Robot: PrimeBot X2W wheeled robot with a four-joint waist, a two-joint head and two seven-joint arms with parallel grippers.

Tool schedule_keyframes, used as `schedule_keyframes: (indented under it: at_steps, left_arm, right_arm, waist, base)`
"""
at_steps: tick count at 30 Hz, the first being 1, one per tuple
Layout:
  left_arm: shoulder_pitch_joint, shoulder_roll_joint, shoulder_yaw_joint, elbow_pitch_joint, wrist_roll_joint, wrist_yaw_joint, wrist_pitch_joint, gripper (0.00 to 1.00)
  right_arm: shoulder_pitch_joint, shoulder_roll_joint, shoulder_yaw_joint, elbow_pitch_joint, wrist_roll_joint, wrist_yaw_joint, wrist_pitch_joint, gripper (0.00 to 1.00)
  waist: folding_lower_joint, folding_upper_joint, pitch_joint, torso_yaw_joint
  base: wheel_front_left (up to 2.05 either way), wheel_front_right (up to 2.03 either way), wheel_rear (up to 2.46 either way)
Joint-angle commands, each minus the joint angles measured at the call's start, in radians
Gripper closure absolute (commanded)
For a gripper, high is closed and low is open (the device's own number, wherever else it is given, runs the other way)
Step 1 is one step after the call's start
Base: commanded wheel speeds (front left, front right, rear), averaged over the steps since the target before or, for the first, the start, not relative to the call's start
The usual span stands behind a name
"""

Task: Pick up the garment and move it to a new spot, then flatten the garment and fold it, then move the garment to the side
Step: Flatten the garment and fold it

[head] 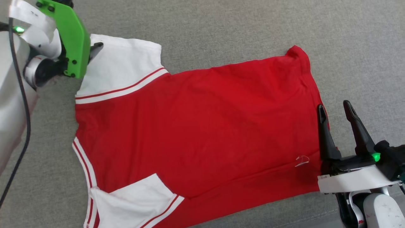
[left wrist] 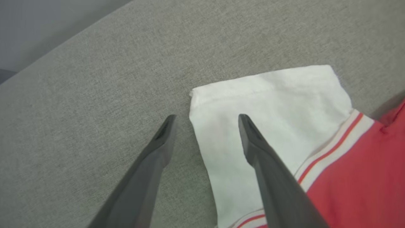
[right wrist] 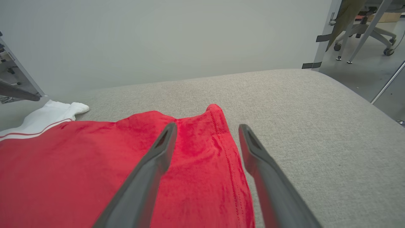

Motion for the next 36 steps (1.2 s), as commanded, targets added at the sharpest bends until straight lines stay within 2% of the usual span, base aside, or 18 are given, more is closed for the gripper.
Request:
schedule_keyframes:
  at_steps: [1, 6, 12, 13, 14, 15, 18, 27, 32, 36]
  left_arm:
    - [-0.032, 0.012, -0.003, 0.019, -0.011, -0.003, 0.011, 0.00]
    - [-0.077, 0.032, -0.019, 0.105, -0.021, -0.003, 0.031, 0.00]
    - [-0.070, 0.019, -0.041, 0.162, -0.051, -0.003, 0.042, 0.00]
    - [-0.064, 0.015, -0.046, 0.168, -0.060, -0.003, 0.052, 0.08]
    - [-0.060, 0.012, -0.050, 0.170, -0.068, -0.003, 0.059, 0.68]
    - [-0.052, 0.007, -0.053, 0.173, -0.082, -0.003, 0.068, 1.00]
    - [-0.032, -0.007, -0.049, 0.175, -0.124, -0.003, 0.080, 1.00]
    - [-0.010, -0.016, -0.018, 0.152, -0.160, -0.003, -0.068, 1.00]
    - [0.021, -0.003, -0.006, 0.094, -0.182, -0.003, -0.132, 1.00]
    - [0.061, 0.010, 0.002, 0.025, -0.195, 0.000, -0.157, 1.00]
  right_arm:
    - [-0.019, 0.008, 0.005, 0.003, -0.006, -0.001, -0.009, 0.00]
    - [-0.032, 0.013, 0.018, 0.007, -0.003, -0.001, -0.016, 0.00]
    - [-0.036, 0.016, 0.020, 0.013, -0.002, -0.001, -0.022, 0.00]
    - [-0.036, 0.016, 0.018, 0.014, -0.003, -0.001, -0.023, 0.00]
    - [-0.037, 0.016, 0.017, 0.014, -0.004, -0.001, -0.023, 0.00]
    - [-0.037, 0.016, 0.016, 0.016, -0.004, -0.001, -0.024, 0.00]
    - [-0.039, 0.013, 0.009, 0.023, -0.008, -0.001, -0.025, 0.00]
    - [-0.043, -0.024, -0.024, 0.035, -0.015, -0.001, 0.018, 0.00]
    - [-0.051, -0.079, -0.027, 0.007, -0.021, -0.001, 0.106, 0.00]
    - [-0.071, -0.130, -0.027, 0.005, 0.006, -0.001, 0.239, 0.00]
  waist:
    - [-0.0001, -0.0001, 0.052, -0.050]
    - [-0.0001, -0.0001, 0.080, -0.070]
    - [-0.0001, -0.0001, 0.098, -0.076]
    - [-0.0001, -0.0001, 0.100, -0.076]
    - [-0.0001, -0.0001, 0.100, -0.074]
    - [-0.0001, -0.0001, 0.100, -0.073]
    - [-0.0001, -0.0001, 0.093, -0.065]
    - [-0.0001, -0.0001, 0.020, -0.026]
    - [-0.0001, -0.0001, -0.047, 0.011]
    - [-0.0001, -0.0001, -0.074, 0.041]
  base:
    - [0.00, 0.00, 0.00]
    - [0.00, 0.00, 0.00]
    - [0.00, 0.00, 0.00]
    - [0.00, 0.00, 0.00]
    - [0.00, 0.00, 0.00]
    - [0.00, 0.00, 0.00]
    - [0.00, 0.00, 0.00]
    - [0.00, 0.00, 0.00]
    - [0.00, 0.00, 0.00]
    - [0.00, 0.00, 0.00]
